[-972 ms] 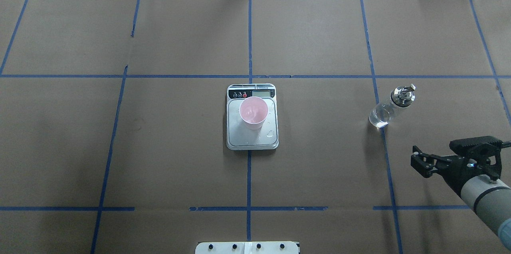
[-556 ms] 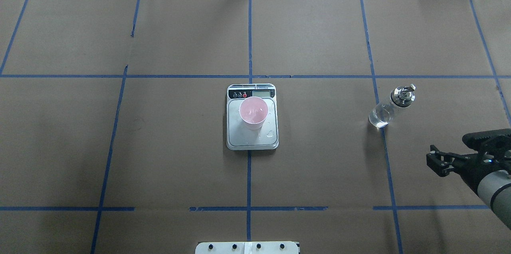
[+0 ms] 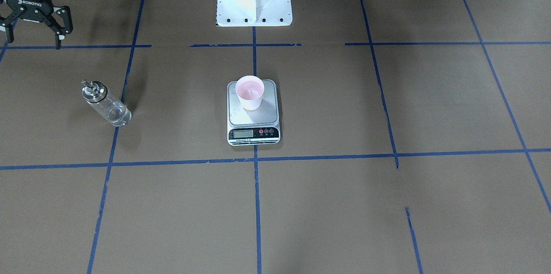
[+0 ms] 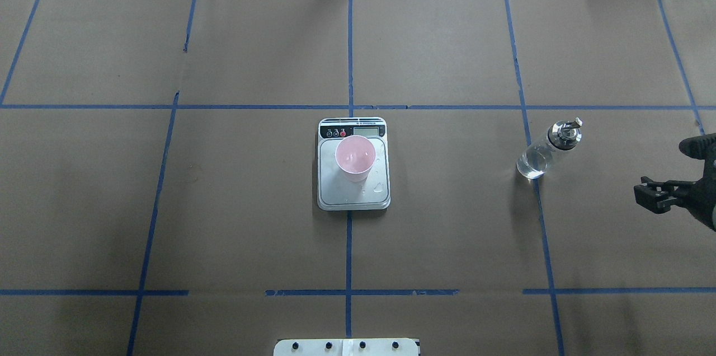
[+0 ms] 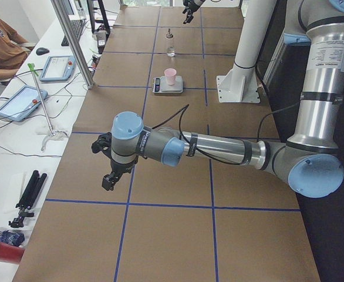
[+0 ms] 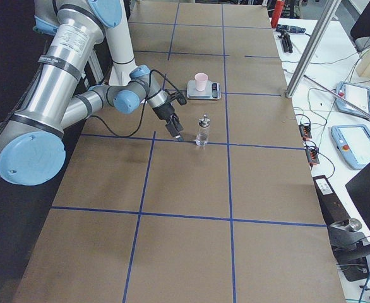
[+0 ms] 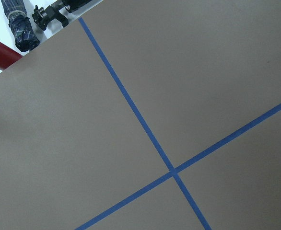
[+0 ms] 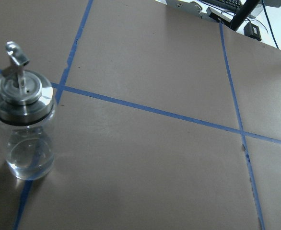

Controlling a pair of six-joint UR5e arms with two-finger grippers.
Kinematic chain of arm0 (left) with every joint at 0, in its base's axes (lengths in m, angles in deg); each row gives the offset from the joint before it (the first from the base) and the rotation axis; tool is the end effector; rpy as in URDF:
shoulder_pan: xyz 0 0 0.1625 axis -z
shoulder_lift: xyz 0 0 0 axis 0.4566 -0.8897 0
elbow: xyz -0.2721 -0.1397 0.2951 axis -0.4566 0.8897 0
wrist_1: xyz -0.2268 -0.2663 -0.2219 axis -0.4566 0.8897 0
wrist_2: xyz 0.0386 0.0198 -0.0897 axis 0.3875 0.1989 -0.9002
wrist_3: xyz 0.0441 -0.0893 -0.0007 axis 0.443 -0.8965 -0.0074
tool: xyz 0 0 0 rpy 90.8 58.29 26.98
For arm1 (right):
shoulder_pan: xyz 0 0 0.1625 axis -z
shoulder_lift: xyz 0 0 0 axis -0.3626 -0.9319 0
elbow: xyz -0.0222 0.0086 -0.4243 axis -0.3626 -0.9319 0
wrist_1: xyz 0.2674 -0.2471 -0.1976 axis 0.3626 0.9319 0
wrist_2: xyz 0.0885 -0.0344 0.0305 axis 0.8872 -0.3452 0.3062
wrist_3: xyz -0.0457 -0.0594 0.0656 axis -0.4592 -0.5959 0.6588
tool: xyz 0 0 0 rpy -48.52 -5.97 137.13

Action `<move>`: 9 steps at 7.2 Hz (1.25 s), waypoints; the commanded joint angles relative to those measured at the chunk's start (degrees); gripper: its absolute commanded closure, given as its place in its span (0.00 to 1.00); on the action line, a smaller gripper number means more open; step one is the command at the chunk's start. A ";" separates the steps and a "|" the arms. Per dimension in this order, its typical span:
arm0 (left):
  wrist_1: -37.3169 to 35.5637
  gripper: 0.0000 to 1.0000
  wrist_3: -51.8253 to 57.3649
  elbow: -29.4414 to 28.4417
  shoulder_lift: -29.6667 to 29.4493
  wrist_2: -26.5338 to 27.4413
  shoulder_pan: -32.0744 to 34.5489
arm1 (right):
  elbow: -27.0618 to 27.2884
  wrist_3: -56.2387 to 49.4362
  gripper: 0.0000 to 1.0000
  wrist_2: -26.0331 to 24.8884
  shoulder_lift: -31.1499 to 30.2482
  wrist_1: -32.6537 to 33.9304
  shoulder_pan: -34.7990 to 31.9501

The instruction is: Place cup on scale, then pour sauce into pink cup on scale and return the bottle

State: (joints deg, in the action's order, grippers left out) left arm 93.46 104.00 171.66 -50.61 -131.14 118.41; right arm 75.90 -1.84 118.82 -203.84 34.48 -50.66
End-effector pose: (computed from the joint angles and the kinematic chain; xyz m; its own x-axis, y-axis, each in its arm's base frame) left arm -0.0809 -0.5404 0.5705 0.7298 0.5108 -0.4545 -0.2424 0.8149 0.5265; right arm -0.1903 -0.2897 0.4159 0.9264 -0.0949 0.3644 -0.1074 0.8609 0.4973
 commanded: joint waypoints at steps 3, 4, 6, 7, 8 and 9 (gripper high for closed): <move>-0.06 0.00 -0.03 0.73 -0.16 0.00 -0.01 | -14.16 -43.96 0.00 37.54 9.62 0.16 -38.96; -0.06 0.00 -0.03 0.82 -0.16 0.00 -0.01 | -22.14 -54.70 0.00 45.99 12.17 0.25 -47.51; -0.06 0.00 -0.03 0.73 0.27 0.00 -0.10 | -32.90 -65.92 0.00 57.70 13.69 1.29 -57.66; -0.24 0.00 0.23 0.21 0.97 -0.43 -0.01 | -34.08 -69.97 0.00 59.94 13.61 6.09 -60.05; -3.72 0.00 0.41 0.29 2.28 -0.79 -0.10 | -34.00 -75.05 0.00 59.96 13.78 11.18 -61.99; -8.45 0.00 0.50 0.21 2.56 -0.88 -0.01 | -34.18 -75.63 0.00 60.05 16.74 17.06 -63.23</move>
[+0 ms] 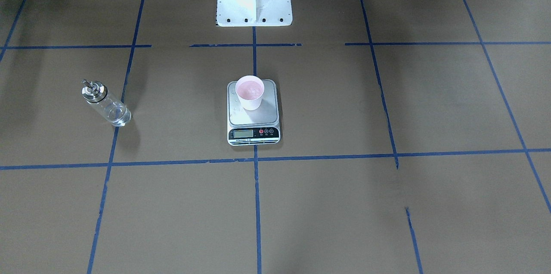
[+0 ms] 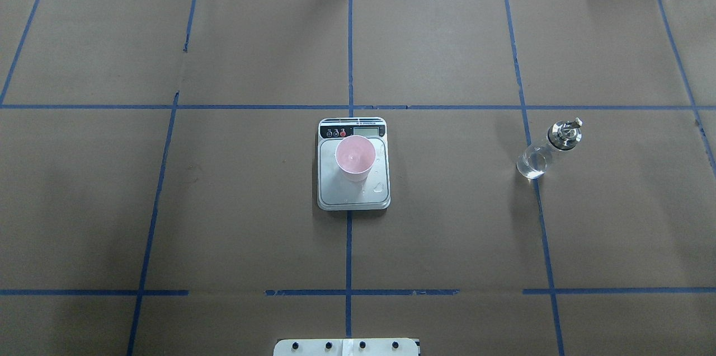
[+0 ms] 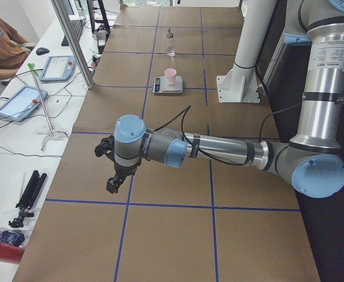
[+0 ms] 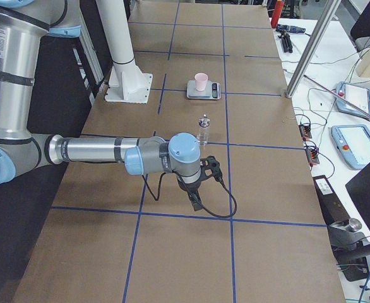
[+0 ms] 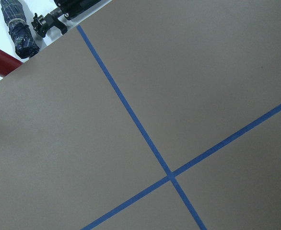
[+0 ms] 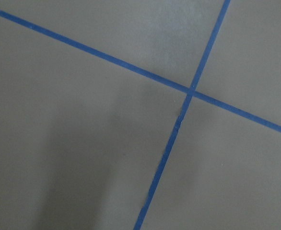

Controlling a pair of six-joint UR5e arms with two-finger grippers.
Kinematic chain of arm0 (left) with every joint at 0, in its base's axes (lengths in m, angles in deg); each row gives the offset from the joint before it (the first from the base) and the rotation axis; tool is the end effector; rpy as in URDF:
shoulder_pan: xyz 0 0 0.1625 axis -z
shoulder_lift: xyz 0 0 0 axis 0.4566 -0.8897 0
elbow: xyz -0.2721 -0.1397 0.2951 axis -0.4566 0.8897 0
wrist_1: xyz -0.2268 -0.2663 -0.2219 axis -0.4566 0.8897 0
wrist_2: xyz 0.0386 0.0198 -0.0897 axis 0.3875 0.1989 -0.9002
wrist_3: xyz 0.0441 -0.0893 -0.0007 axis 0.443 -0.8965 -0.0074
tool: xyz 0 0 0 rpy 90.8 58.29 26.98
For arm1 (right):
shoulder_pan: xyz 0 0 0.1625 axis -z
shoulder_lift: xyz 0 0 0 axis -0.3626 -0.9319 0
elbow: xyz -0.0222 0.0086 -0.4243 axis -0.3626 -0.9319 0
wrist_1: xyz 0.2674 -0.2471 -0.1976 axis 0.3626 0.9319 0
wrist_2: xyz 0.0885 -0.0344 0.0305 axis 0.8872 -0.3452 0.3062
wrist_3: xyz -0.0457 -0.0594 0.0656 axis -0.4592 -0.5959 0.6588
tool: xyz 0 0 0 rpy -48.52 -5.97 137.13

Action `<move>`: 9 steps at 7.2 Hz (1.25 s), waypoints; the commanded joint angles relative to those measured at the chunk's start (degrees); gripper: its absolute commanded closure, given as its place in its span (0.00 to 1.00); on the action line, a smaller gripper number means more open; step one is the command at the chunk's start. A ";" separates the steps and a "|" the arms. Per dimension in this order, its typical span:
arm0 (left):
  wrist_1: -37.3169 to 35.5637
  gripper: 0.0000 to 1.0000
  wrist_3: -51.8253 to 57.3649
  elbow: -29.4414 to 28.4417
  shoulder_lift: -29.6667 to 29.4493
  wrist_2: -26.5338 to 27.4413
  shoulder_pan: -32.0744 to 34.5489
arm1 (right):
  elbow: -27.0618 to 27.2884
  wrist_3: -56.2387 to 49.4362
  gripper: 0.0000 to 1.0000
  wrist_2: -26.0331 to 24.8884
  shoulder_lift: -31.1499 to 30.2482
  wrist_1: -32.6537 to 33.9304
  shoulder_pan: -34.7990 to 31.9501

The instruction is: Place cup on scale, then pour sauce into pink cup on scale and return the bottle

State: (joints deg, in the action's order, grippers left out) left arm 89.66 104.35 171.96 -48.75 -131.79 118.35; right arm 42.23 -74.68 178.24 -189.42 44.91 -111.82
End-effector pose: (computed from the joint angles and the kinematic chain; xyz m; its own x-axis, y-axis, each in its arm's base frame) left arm -0.0792 -0.5239 0.5922 0.7200 0.4742 -0.5067 -0.2443 0.8566 0.4546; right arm 0.0675 -0.4046 0.6205 0.6874 -0.3452 0.6390 0.1953 0.9353 0.2952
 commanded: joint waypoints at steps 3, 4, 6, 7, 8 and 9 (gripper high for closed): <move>-8.21 0.00 0.15 1.92 5.97 -0.49 0.05 | -0.50 -1.92 0.00 -1.19 7.80 15.93 -1.65; -7.95 0.00 0.15 4.53 9.03 -0.49 0.05 | -1.12 -2.17 0.00 -6.17 7.62 15.66 -0.95; -8.21 0.00 0.15 4.13 9.32 -0.49 0.05 | -2.69 -1.57 0.00 -5.87 8.59 15.66 -0.94; -8.12 0.00 0.06 3.95 9.32 -1.19 0.05 | -4.62 -1.47 0.00 -3.95 9.20 15.66 -0.94; -7.95 0.00 0.06 2.90 9.41 -2.93 0.05 | -5.07 0.96 0.00 -1.50 9.55 15.57 -0.94; -7.86 0.00 0.06 2.89 9.41 -3.21 0.05 | -5.17 5.51 0.00 -0.25 9.99 13.83 -0.94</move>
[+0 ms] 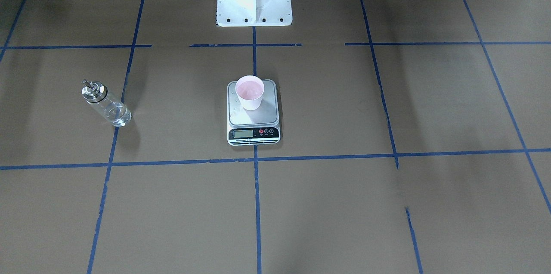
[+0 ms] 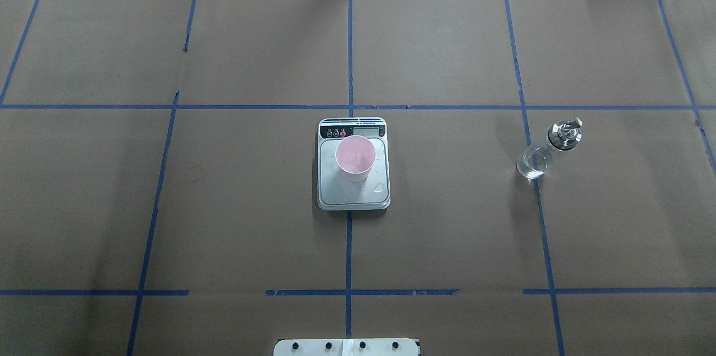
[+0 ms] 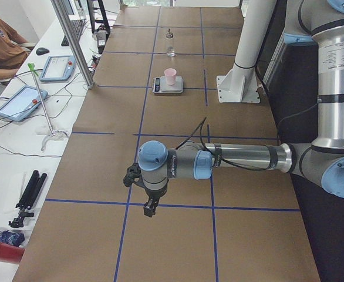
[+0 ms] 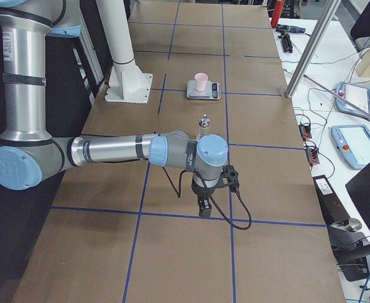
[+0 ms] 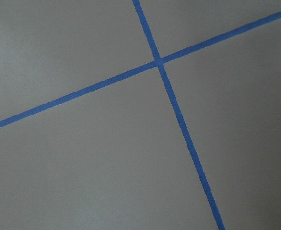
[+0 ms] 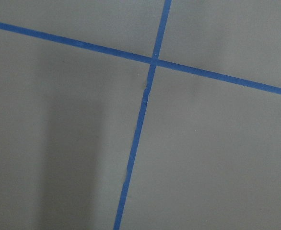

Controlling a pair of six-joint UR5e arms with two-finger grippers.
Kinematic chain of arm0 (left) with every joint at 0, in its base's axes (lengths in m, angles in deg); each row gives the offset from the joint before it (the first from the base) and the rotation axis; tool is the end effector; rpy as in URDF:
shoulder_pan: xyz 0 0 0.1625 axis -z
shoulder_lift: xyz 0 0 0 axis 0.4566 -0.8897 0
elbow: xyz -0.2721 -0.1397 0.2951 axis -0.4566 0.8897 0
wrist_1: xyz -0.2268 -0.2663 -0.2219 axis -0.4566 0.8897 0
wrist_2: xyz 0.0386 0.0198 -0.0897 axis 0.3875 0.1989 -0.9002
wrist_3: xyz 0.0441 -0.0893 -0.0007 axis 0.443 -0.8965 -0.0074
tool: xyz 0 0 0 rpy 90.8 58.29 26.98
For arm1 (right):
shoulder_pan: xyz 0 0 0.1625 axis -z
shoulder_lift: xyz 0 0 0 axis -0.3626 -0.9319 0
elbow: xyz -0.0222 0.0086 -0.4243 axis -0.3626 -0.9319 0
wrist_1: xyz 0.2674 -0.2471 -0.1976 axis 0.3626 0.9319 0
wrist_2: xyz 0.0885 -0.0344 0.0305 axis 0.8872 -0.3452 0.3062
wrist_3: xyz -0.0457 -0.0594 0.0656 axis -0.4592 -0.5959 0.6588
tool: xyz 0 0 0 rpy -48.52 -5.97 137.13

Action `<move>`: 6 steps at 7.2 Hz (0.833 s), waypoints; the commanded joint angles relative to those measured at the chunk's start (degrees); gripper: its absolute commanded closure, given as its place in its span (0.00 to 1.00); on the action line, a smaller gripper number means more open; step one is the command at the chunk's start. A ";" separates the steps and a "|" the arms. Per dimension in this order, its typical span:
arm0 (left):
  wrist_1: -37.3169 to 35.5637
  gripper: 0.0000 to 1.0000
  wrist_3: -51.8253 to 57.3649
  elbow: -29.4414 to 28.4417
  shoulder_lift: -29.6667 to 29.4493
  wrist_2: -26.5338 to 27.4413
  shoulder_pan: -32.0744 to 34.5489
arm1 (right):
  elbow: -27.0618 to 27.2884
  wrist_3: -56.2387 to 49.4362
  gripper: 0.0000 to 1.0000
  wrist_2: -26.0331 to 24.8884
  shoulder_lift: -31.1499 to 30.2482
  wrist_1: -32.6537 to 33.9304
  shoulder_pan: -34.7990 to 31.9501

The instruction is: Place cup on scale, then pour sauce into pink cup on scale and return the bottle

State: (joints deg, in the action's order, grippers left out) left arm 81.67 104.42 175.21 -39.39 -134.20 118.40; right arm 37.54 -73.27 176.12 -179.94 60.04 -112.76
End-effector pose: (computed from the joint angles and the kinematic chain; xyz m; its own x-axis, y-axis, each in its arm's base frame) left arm -0.0747 -0.4417 0.6555 0.6907 0.3374 -0.6396 -0.2328 0.9411 0.2450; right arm 0.0782 -0.4573 0.6181 0.7186 -0.1909 0.6688 0.1686 0.9807 0.0988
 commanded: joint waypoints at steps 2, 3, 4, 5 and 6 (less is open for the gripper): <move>0.56 0.00 -0.10 -0.53 0.05 -0.80 0.00 | -0.74 6.78 0.00 4.42 0.69 -3.69 0.00; 0.74 0.00 -0.62 -0.44 0.05 -0.80 -0.09 | -0.65 6.79 0.00 4.42 0.78 -3.69 0.00; 1.44 0.00 -0.80 -0.62 -0.48 -0.80 0.00 | -0.48 6.88 0.00 4.42 0.87 -3.69 0.00; 1.79 0.00 -3.32 -0.36 -0.74 -0.80 0.00 | -0.56 6.96 0.00 4.42 0.87 -4.82 0.00; 2.41 0.00 -4.39 -0.44 -0.74 -0.89 0.00 | -2.22 9.92 0.00 4.33 0.87 -9.10 0.09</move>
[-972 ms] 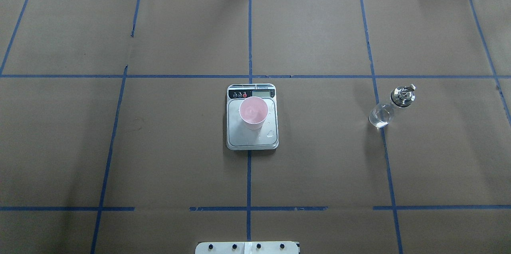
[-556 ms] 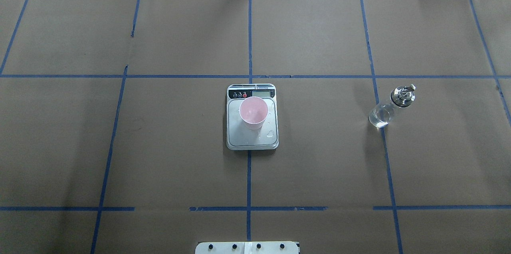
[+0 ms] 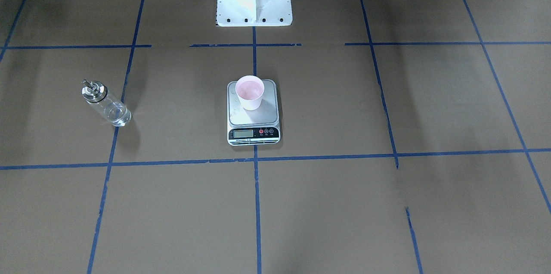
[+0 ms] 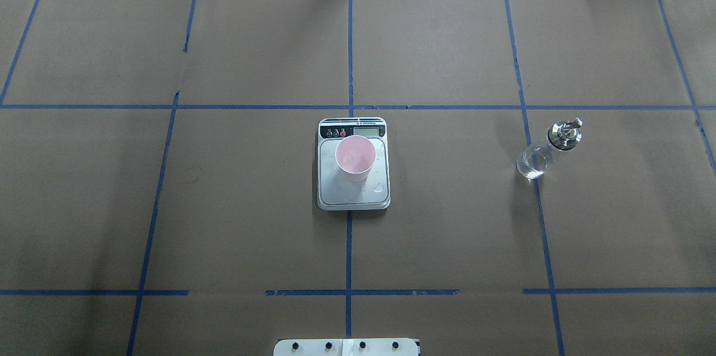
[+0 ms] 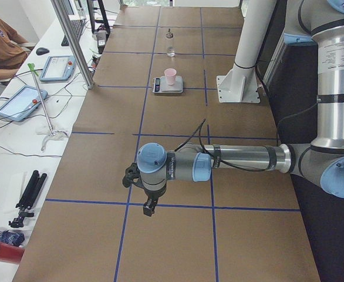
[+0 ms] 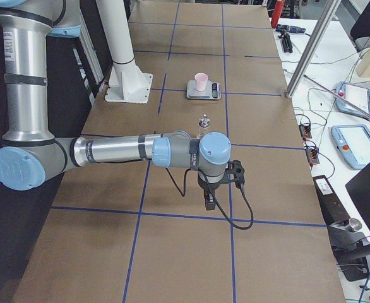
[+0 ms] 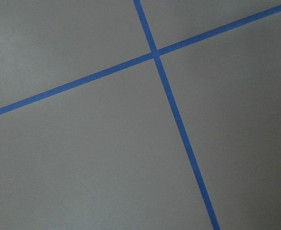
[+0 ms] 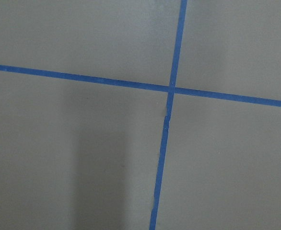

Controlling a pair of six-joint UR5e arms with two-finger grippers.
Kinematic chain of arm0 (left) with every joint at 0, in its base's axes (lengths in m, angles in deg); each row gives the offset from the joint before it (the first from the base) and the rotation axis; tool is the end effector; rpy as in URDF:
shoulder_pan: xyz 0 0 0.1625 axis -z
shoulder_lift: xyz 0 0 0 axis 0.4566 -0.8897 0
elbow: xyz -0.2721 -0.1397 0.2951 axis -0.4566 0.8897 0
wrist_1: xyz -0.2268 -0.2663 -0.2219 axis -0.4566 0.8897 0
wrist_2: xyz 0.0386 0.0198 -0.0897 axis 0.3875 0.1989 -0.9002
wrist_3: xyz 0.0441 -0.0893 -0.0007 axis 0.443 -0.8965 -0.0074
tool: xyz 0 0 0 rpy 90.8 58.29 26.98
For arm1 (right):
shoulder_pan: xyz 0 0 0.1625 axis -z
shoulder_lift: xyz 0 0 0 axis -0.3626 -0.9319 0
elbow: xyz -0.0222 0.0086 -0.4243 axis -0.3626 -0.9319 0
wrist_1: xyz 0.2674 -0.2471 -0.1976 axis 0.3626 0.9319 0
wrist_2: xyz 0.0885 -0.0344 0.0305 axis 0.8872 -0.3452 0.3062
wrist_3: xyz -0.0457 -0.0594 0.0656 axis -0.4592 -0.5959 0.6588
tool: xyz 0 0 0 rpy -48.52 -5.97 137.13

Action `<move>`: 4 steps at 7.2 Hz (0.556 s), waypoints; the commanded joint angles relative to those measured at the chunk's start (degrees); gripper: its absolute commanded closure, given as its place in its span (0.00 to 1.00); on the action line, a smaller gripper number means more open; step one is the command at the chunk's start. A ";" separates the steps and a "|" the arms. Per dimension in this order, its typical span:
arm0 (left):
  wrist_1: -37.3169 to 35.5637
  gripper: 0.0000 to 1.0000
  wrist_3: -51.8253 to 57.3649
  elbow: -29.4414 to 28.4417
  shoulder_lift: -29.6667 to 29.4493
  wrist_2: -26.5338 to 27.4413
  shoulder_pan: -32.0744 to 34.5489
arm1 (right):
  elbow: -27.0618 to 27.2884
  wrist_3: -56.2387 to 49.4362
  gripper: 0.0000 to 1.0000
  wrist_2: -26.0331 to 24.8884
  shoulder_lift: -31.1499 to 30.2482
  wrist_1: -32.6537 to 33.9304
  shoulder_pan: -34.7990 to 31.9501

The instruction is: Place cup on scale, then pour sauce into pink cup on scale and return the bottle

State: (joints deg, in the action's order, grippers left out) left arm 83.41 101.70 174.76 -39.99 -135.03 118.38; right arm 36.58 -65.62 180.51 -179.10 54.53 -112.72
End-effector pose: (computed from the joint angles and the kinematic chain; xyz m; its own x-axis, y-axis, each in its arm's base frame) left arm -0.0737 -0.4485 0.6506 0.6918 0.3145 -0.6500 -0.1972 0.9482 0.2489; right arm 0.0728 -0.4710 0.6047 0.6830 -0.1244 0.7198 0.0652 0.9918 0.1095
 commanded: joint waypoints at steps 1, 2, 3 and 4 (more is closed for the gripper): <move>1.02 0.00 -3.25 0.19 -0.15 -0.15 0.02 | -3.96 6.39 0.00 -0.05 -0.06 -10.42 -0.03; 3.90 0.00 -3.79 -0.16 0.20 -1.46 0.02 | -6.60 10.09 0.00 -0.05 -0.06 -15.71 0.23; 4.88 0.00 -7.10 -0.08 0.11 -1.65 0.02 | -7.32 11.26 0.00 -0.05 -0.06 -17.07 0.58; 6.46 0.00 -11.40 0.36 0.11 -1.65 0.02 | -7.33 11.79 0.00 -0.05 -0.06 -17.17 0.58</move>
State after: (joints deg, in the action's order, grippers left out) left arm 87.97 94.83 174.80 -39.90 -136.44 118.40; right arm 29.95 -55.31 180.46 -179.16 38.91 -112.29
